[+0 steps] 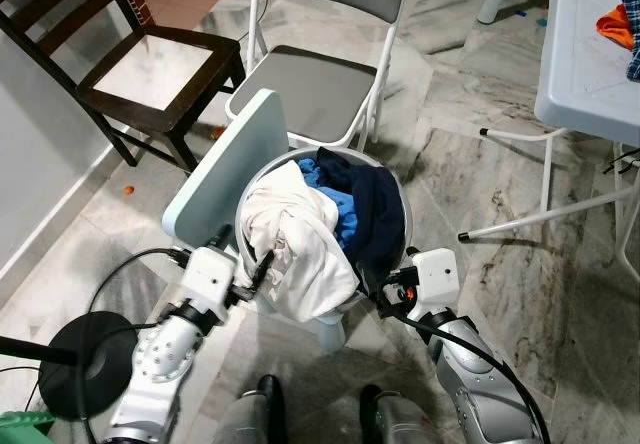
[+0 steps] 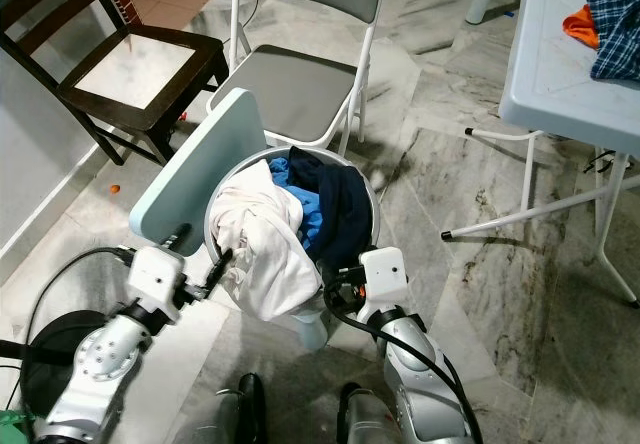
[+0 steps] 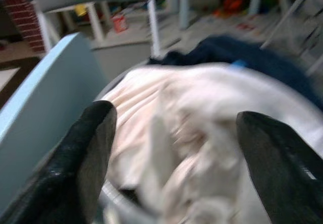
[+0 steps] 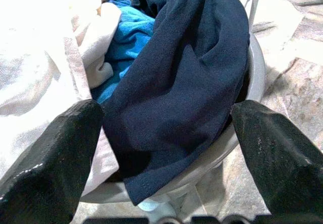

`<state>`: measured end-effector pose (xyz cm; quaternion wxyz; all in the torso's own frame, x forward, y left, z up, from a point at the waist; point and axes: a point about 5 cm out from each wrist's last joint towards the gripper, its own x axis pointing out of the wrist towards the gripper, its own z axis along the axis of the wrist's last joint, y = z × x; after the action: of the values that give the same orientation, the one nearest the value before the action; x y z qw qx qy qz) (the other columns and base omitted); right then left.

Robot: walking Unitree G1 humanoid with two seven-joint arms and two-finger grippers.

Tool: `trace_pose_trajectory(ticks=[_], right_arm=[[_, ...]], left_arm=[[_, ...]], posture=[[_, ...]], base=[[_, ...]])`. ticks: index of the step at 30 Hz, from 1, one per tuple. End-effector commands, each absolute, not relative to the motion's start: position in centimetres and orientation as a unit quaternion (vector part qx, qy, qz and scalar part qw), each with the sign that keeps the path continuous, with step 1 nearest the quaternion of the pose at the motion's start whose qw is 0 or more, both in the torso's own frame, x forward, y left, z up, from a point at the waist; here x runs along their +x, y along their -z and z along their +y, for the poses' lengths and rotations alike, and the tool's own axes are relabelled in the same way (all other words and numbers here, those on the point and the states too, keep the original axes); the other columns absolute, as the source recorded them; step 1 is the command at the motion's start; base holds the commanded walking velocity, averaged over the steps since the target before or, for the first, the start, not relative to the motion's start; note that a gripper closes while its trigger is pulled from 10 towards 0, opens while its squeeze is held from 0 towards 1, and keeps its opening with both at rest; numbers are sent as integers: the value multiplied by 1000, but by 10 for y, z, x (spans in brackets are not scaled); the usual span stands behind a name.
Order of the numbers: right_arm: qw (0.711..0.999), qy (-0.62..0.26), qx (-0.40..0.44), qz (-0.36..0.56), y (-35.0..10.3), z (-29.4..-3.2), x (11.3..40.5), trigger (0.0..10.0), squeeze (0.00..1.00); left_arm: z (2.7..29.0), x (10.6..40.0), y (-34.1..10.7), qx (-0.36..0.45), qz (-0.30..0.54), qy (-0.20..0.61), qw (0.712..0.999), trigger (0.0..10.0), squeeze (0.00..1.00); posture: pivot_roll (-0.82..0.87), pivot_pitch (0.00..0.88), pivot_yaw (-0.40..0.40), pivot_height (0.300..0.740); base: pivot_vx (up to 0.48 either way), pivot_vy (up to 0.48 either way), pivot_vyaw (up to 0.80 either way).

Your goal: Hang hanger

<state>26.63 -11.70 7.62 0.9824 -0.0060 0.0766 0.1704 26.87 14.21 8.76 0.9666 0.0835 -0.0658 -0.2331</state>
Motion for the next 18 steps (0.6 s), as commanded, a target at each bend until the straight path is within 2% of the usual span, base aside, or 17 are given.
trace_pose_trajectory(ticks=[1,6,7,9,13,18], right_arm=[[980,-175,-7,91,-69,-115,262,10000,0],[981,-172,-10,90,-70,-117,262,10000,0],[981,-171,-10,90,-70,-117,262,10000,0],[982,-168,-11,90,-69,-119,262,10000,0],[982,-167,-12,90,-69,-119,262,10000,0],[982,-168,-12,90,-70,-118,262,10000,0]], left_arm=[[139,269,-84,69,-50,240,967,10000,1000],[139,278,-68,40,-4,219,975,10000,1000],[140,279,-64,29,6,216,976,10000,894],[138,282,-57,-4,34,215,976,10000,0],[127,284,-58,-49,50,244,967,10000,0],[111,283,-56,-61,60,284,955,10000,0]], posture=[[-71,275,28,740],[-86,272,31,740],[-86,272,31,740],[-91,271,33,740],[-93,270,33,740],[-93,270,33,740]], base=[[0,0,0],[0,0,0],[0,0,0],[0,0,0],[0,0,0],[0,0,0]])
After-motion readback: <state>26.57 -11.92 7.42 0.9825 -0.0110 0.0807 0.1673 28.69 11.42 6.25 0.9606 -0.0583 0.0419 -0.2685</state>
